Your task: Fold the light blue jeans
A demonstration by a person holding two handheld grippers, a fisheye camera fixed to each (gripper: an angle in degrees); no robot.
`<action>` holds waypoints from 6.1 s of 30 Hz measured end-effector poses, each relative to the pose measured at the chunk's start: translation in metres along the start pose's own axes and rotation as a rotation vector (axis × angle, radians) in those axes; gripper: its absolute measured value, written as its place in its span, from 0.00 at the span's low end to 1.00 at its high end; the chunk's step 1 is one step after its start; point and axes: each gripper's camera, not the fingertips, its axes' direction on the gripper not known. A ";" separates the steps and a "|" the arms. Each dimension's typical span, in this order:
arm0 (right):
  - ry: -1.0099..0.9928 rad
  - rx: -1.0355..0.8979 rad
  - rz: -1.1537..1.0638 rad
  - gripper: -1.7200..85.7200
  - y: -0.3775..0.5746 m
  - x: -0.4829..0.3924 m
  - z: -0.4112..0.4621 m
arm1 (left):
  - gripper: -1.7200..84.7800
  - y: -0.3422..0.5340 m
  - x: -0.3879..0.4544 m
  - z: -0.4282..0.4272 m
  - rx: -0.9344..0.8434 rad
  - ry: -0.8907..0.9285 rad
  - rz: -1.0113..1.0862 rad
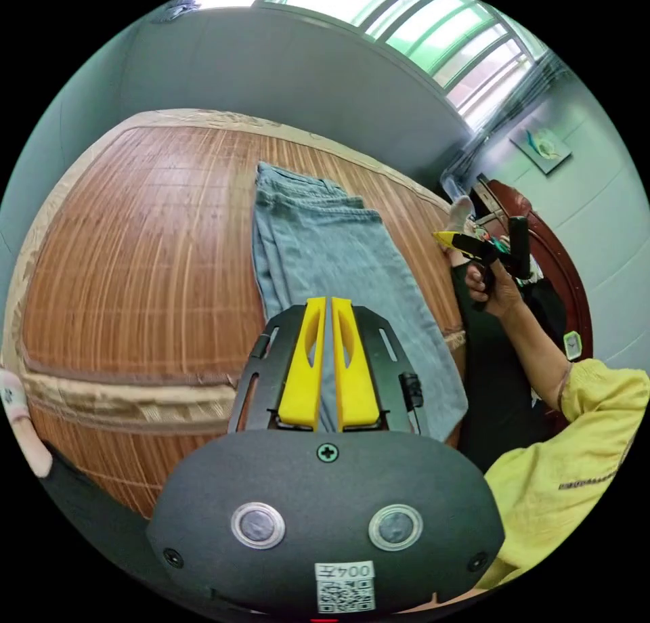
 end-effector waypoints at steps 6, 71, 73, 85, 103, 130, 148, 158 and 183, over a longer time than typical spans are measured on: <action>0.049 -0.053 0.038 0.15 -0.044 0.033 0.055 | 0.04 -0.076 -0.033 0.043 -0.040 -0.138 0.010; 0.293 -0.029 -0.061 0.11 -0.042 -0.035 0.093 | 0.03 -0.067 -0.009 0.042 0.108 -0.296 -0.102; 0.258 -0.008 -0.081 0.12 -0.040 -0.041 0.079 | 0.03 -0.059 -0.006 0.023 0.137 -0.326 -0.112; 0.152 -0.329 -0.347 0.23 0.101 -0.192 0.070 | 0.03 0.137 0.140 -0.029 0.058 -0.143 0.055; -0.148 -0.399 0.019 0.12 0.150 -0.163 0.002 | 0.02 0.193 0.181 -0.032 -0.053 -0.103 0.093; 0.099 -0.373 -0.306 0.14 0.222 -0.317 0.024 | 0.13 0.239 0.375 0.013 -0.376 -0.372 0.813; 0.422 -0.445 -0.818 0.19 0.295 -0.485 0.109 | 0.05 0.208 0.337 -0.004 -0.384 -0.154 0.701; 0.607 -0.459 -0.908 0.06 0.280 -0.519 0.137 | 0.05 0.175 0.291 -0.043 -0.388 0.054 0.650; 0.170 -0.715 -0.903 0.06 0.192 -0.570 -0.033 | 0.02 0.121 0.199 0.048 -0.438 0.088 0.438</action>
